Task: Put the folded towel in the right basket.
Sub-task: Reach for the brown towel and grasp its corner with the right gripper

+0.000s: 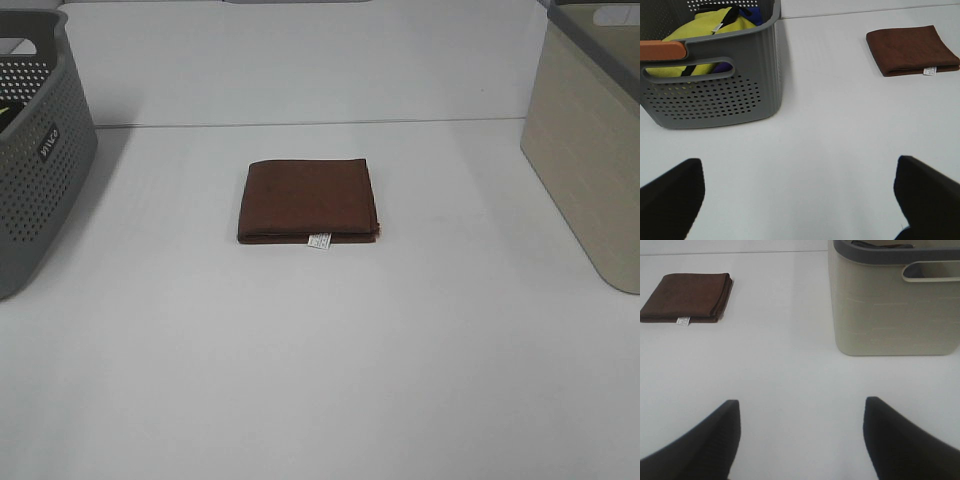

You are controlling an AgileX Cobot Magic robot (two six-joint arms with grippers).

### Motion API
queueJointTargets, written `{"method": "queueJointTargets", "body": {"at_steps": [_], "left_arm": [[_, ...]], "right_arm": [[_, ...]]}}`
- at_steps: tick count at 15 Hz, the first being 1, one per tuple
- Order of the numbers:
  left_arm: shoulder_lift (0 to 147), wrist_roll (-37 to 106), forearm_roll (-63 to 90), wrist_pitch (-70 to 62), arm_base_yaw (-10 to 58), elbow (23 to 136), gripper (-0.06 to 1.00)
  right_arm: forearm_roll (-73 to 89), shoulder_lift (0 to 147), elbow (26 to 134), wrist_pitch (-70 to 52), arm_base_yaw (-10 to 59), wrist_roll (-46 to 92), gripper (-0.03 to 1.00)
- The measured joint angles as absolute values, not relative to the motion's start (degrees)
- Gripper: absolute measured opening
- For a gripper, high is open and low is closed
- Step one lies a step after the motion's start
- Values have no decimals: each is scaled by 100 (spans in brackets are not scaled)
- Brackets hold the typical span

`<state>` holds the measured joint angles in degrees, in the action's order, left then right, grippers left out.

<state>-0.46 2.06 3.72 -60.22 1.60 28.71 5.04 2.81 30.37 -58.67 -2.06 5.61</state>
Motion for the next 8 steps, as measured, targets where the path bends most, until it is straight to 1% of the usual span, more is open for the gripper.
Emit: {"method": "queueJointTargets", "body": {"at_steps": [2,3,5,8], "left_arm": [[-46,206,372,-6022,160,2871,98],[-46,206,372,-6022,160,2871,98],[-46,206,372,-6022,160,2871,98],[-46,206,372,-6022,160,2871,98]], "right_arm": [[550,1008,3403,-5025,-206,561,66],[573,1203,3489,-4836,-206,561,66],[739,2326,3994,-4165,-206,613,66],[1106,4034,4933,-3885,-206,1157,66]]}}
